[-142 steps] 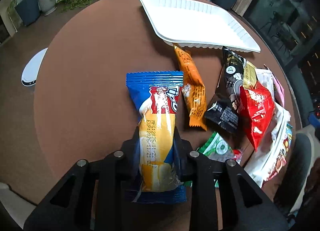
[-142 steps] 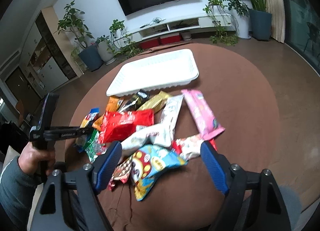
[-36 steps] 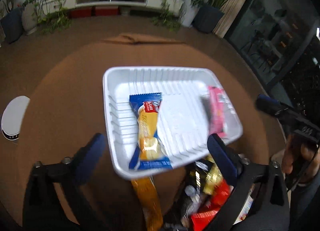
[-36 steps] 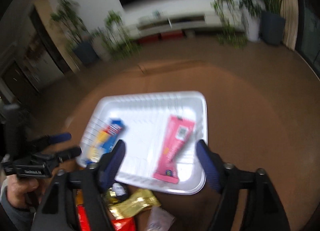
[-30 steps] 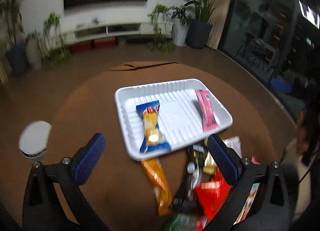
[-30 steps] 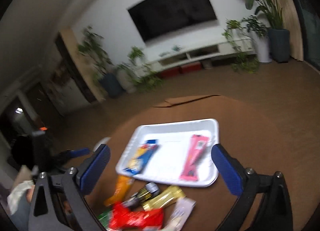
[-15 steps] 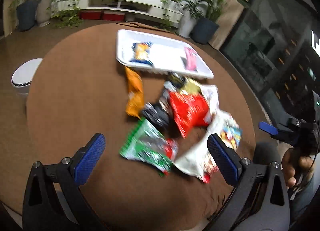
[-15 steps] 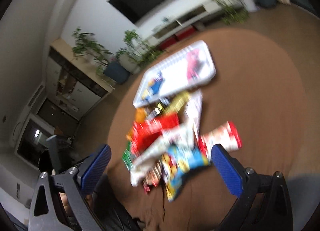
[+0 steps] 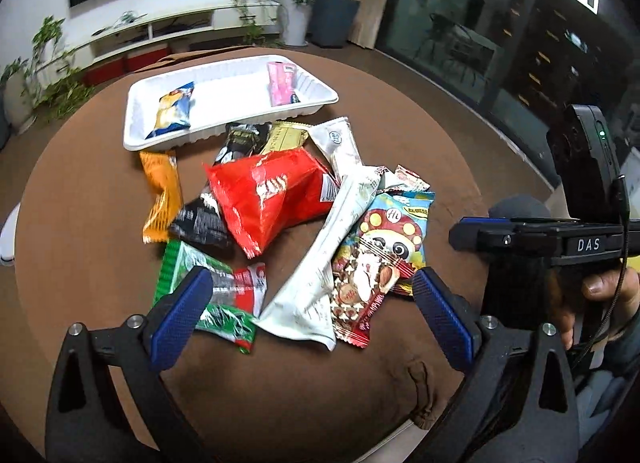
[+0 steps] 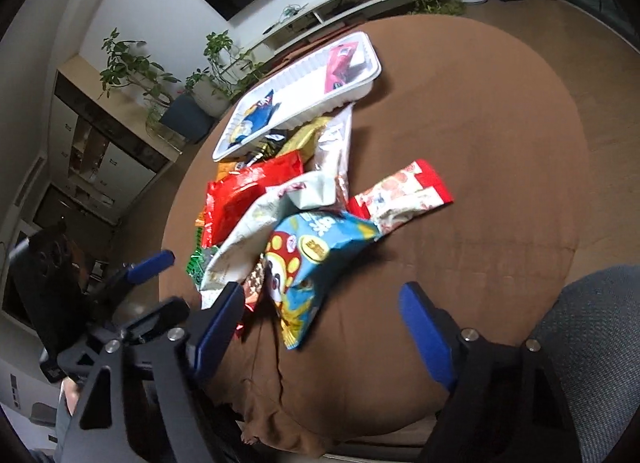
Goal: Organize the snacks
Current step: 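Open both tools and withdraw them from the white tray, then grasp the long white packet with the left tool while the right tool grasps the panda chip bag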
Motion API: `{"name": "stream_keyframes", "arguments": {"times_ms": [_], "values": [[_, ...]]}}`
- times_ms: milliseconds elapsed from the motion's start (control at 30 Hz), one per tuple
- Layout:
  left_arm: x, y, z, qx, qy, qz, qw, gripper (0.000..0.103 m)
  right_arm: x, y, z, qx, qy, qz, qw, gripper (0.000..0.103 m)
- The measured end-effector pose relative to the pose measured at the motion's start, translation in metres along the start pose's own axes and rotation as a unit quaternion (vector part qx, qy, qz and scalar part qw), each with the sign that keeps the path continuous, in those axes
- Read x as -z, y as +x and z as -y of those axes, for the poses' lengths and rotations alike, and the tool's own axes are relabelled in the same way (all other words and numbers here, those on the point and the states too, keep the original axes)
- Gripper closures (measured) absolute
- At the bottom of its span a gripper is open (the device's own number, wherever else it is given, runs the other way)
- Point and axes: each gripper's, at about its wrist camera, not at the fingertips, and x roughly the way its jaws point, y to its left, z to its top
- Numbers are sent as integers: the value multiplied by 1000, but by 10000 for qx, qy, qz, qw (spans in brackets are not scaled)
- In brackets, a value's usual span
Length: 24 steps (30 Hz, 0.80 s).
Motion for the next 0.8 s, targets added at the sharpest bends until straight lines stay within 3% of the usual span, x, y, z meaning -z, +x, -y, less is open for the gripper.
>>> {"name": "stream_keyframes", "arguments": {"times_ms": [167,233,467,533,800], "values": [[-21,11,3,54,463,-270,9985,30,4,1,2,-83,73,-97,9999,25],[-28,19,9,39,711,-453,9964,48,4,0,2,-70,77,-65,9999,27],[-39,50,25,41,1295,-1026,9862,55,5,-1,0,-133,60,-122,9998,33],[-41,59,28,30,1398,-1195,9829,70,6,0,-1,-126,7,-138,9998,35],[-47,85,20,-4,1421,-1585,9771,71,6,1,-3,-158,-75,-183,9997,40]]}}
